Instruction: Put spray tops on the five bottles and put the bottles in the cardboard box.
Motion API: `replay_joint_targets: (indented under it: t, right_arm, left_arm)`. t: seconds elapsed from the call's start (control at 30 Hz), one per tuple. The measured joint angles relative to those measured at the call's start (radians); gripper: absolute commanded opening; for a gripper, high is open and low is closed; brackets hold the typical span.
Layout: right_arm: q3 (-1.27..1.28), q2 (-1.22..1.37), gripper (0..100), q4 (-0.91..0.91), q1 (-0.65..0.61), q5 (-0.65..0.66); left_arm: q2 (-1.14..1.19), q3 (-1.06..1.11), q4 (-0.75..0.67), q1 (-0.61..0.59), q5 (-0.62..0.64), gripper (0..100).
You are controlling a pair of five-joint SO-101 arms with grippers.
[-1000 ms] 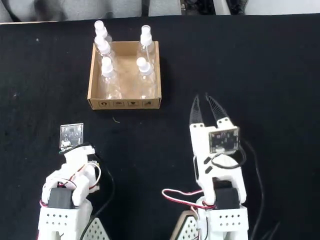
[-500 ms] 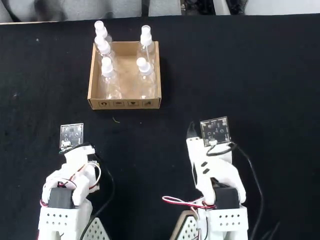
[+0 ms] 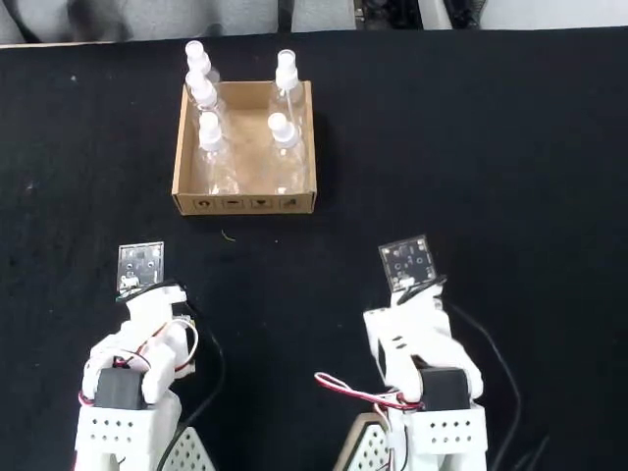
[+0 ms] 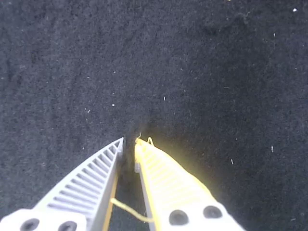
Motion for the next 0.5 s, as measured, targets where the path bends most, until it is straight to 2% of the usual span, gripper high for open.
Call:
replay_joint_targets:
  t: [0.17, 0.5]
  right_arm:
    - [0.000, 0.000, 1.8, 0.081, 0.000, 0.000]
    - [0.000, 0.000, 1.8, 0.089, 0.000, 0.005]
  left_arm:
    - [0.000, 0.000, 0.000, 0.000, 0.000, 3]
    - [0.000, 0.000, 0.000, 0.000, 0.000, 3]
